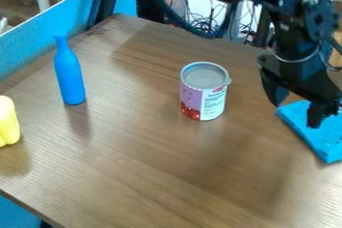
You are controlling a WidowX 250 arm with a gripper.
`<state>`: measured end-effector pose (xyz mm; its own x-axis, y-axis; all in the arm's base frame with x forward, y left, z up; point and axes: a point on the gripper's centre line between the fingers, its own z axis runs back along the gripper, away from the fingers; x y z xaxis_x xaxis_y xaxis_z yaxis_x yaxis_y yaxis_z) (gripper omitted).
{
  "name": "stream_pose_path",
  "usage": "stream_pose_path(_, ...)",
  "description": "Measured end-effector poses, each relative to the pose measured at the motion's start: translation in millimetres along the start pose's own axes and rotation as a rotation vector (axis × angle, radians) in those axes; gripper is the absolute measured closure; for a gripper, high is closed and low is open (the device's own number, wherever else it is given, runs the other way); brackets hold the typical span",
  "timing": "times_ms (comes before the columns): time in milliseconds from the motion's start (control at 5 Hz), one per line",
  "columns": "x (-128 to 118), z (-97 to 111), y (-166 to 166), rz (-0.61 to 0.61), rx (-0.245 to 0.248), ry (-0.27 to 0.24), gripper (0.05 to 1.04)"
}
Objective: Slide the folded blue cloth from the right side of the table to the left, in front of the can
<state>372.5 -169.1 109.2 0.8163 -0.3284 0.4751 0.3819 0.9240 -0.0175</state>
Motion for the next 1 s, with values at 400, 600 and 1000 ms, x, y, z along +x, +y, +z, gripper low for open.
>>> stream_pose_path(400, 24, -28, -4, -0.006, -0.004, -0.197, 0.083)
stream_pose_path(600, 24, -34, -2, 0.013, 0.003, -0.27, 0.083)
stream_pose_path(1000, -11, -50, 6, 0.013, 0.036, -0.218, 0.083)
